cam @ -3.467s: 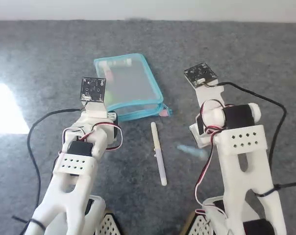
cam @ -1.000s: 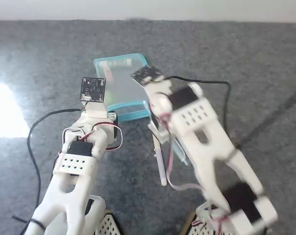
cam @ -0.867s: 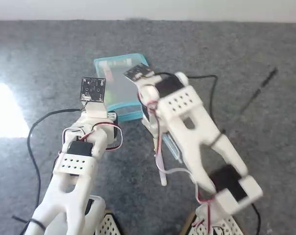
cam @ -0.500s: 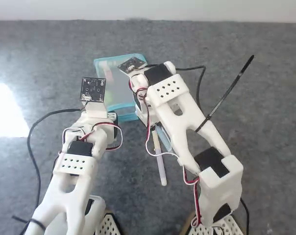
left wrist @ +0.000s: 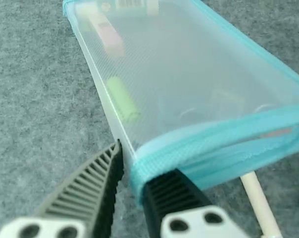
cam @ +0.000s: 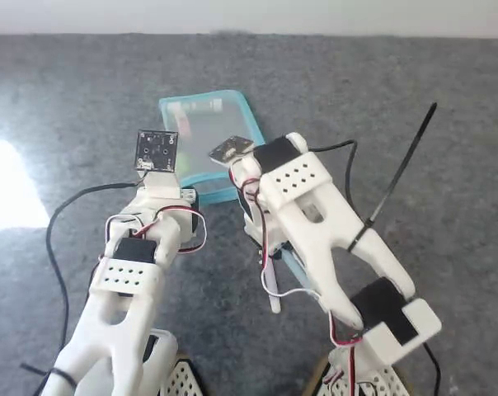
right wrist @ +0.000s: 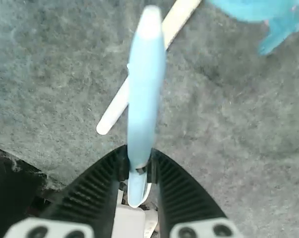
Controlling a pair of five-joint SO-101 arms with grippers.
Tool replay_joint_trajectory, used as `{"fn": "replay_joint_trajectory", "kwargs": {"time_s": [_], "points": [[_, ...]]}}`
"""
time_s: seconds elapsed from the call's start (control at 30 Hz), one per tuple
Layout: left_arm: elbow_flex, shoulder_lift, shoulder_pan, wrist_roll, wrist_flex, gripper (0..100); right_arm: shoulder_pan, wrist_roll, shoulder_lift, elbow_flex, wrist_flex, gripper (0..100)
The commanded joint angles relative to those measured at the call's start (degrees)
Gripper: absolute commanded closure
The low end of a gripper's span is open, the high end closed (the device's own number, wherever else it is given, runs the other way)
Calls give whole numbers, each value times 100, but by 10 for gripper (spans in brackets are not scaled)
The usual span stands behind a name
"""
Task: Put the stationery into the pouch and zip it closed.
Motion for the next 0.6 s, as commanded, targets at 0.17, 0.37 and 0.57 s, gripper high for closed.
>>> {"fn": "replay_joint_trajectory", "kwargs": {"time_s": [0.17,0.37,0.57], "points": [[-22,0,35,-18,-141,988,-48,44,286,-607,233,991],[-22,0,26,-18,-132,988,-31,44,1130,-1240,251,991],[-4,9,62,-18,-132,988,-13,-369,1200,-1829,242,991]]}}
